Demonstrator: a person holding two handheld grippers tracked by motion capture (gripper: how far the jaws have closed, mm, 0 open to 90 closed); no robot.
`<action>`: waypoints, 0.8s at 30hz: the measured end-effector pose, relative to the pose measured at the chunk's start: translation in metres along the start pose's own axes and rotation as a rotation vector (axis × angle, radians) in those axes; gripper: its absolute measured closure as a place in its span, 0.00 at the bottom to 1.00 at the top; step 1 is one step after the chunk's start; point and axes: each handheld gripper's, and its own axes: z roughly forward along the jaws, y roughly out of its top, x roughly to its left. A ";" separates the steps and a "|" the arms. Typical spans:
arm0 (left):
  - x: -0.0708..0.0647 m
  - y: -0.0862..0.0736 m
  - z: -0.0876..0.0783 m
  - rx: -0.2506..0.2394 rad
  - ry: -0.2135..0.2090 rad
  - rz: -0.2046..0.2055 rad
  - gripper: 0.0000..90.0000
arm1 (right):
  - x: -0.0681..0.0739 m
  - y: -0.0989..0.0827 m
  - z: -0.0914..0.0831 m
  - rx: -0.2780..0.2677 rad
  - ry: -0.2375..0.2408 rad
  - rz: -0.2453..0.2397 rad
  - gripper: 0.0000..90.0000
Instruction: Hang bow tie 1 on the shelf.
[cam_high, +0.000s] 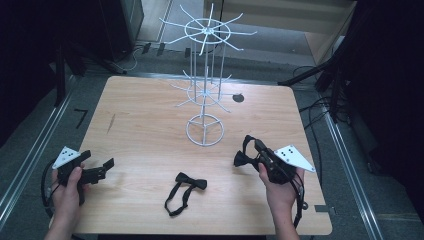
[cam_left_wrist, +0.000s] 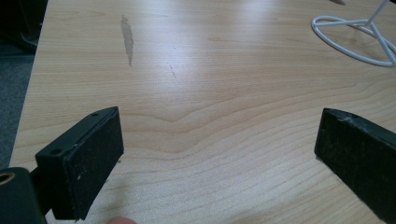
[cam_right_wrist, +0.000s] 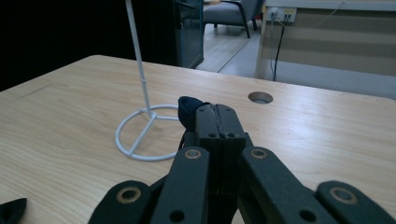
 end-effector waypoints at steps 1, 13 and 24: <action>0.000 0.000 0.000 0.000 0.000 -0.001 0.02 | 0.002 0.001 0.000 -0.003 0.005 -0.001 1.00; 0.000 0.000 0.000 -0.004 0.000 -0.004 0.02 | 0.015 0.010 0.004 -0.018 0.043 -0.019 1.00; 0.000 0.000 0.000 -0.004 -0.001 -0.006 0.02 | 0.023 0.020 0.008 -0.031 0.057 -0.038 1.00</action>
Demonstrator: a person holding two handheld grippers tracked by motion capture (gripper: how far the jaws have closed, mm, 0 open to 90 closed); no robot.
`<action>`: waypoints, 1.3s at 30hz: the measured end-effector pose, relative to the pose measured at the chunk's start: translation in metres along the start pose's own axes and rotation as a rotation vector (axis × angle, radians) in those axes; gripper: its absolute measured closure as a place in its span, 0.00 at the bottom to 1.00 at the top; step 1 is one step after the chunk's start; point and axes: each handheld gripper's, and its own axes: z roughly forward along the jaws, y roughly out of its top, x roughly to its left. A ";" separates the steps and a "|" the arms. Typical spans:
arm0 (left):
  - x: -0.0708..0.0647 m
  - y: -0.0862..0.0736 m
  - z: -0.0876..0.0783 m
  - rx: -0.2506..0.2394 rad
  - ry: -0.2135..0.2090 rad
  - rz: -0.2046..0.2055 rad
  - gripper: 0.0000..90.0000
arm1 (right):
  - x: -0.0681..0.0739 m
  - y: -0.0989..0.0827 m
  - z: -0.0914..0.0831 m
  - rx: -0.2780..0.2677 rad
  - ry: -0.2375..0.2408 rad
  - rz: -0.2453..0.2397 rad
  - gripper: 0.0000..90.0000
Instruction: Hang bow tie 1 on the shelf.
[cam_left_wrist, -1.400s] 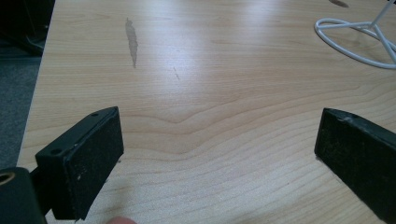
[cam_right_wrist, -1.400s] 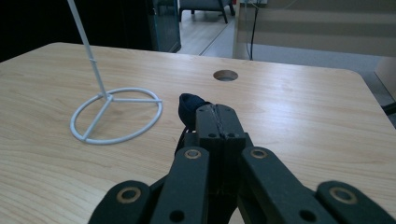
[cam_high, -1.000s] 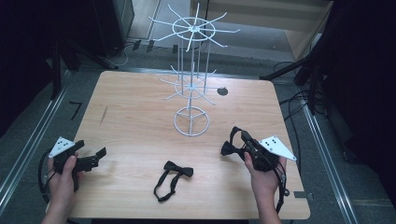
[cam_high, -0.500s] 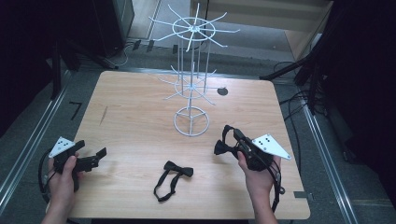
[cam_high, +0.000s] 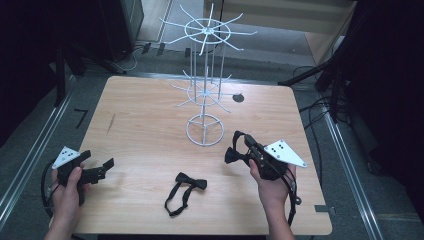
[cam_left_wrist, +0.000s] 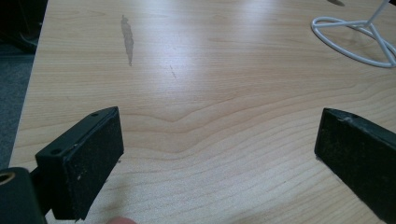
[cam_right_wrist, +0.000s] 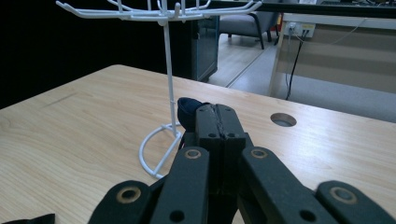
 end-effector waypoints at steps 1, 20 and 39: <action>0.000 0.000 0.000 0.000 0.000 0.000 0.02 | 0.001 0.002 0.001 -0.005 0.004 -0.002 1.00; 0.000 0.000 0.000 0.002 -0.004 -0.002 0.02 | 0.012 0.024 0.009 -0.038 0.030 -0.024 1.00; 0.000 0.000 0.000 0.004 -0.003 -0.002 0.02 | 0.019 0.044 0.018 -0.066 0.047 -0.043 1.00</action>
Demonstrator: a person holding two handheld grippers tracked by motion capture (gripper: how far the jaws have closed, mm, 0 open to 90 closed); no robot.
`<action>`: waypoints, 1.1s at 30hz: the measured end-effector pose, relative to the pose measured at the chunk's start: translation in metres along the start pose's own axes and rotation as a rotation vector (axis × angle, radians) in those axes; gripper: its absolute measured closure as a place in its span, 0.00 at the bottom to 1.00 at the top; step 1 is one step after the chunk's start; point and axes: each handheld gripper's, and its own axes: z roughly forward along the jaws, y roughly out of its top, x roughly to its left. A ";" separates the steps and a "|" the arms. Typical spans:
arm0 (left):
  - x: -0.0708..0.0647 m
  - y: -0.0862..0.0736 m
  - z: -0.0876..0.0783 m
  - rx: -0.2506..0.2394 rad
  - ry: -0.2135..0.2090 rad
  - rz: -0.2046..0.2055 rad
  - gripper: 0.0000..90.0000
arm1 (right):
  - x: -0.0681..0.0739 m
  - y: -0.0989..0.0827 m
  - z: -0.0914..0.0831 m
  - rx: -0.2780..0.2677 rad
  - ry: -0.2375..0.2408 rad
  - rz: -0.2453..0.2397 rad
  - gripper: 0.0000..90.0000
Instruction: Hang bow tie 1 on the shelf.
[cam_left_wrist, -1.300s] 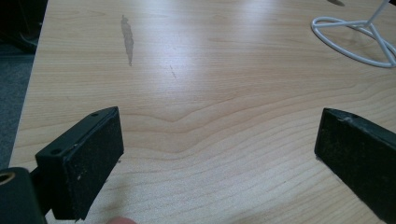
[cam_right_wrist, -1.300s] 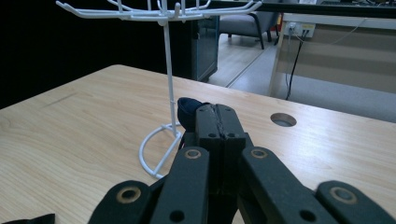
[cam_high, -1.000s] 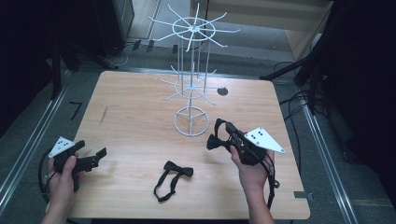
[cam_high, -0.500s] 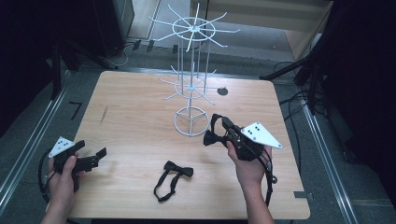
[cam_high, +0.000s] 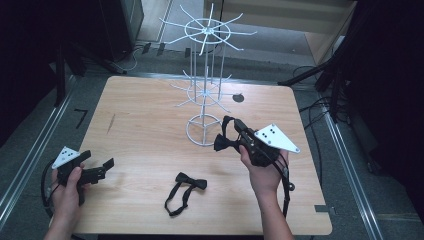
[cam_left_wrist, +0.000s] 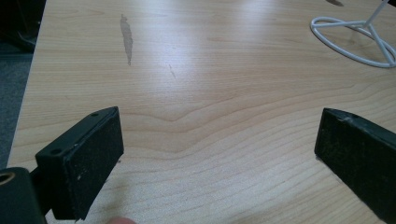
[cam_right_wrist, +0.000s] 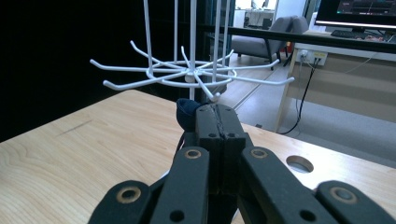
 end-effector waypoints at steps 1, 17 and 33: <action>0.000 0.000 0.000 0.001 0.000 0.000 0.02 | 0.000 0.002 0.001 -0.006 -0.001 -0.001 1.00; 0.000 0.000 0.000 0.001 -0.001 -0.002 0.02 | -0.004 0.018 0.009 -0.020 0.008 0.006 1.00; 0.000 0.000 0.000 -0.001 -0.002 -0.003 0.02 | -0.017 0.017 0.026 0.019 0.033 0.051 1.00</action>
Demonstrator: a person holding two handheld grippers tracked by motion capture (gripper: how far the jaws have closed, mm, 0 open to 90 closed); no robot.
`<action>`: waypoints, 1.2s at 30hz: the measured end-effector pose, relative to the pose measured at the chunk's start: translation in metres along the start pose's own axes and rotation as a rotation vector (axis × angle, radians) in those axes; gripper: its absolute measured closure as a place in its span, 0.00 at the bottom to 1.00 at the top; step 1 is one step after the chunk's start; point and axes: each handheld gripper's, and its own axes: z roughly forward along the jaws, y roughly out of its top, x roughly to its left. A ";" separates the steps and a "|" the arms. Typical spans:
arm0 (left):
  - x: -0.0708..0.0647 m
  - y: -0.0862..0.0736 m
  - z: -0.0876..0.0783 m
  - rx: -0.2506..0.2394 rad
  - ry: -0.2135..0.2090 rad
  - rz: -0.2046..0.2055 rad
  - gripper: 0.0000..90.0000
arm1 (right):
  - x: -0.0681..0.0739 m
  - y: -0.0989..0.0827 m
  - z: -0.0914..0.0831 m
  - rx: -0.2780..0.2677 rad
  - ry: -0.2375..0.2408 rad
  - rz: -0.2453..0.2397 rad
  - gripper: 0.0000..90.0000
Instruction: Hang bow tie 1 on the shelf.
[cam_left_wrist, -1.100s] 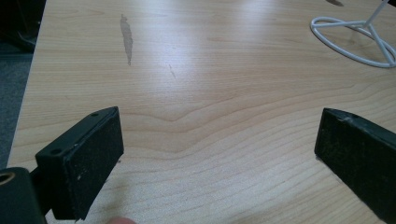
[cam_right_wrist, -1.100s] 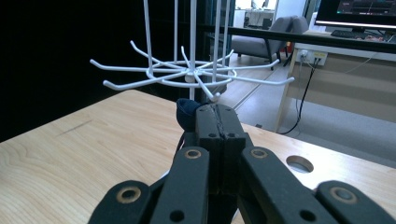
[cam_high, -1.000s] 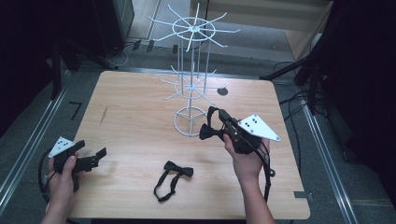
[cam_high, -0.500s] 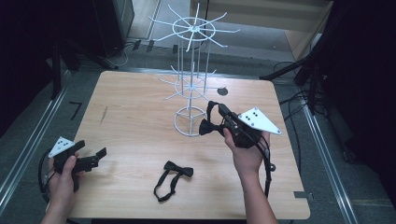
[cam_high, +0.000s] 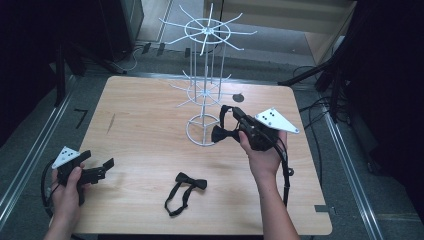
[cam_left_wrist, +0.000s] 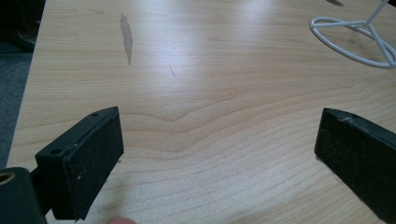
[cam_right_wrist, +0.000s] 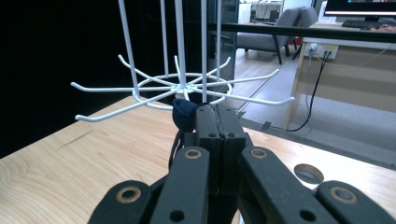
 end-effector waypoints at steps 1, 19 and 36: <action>0.000 0.000 0.000 0.000 0.000 0.000 0.02 | 0.000 0.000 0.000 0.000 0.000 0.000 1.00; 0.000 0.000 0.000 -0.001 0.000 -0.002 0.02 | -0.015 -0.009 0.014 0.032 0.006 0.056 1.00; 0.000 0.000 0.000 0.001 -0.004 -0.003 0.02 | -0.017 -0.013 0.033 0.041 0.021 0.086 1.00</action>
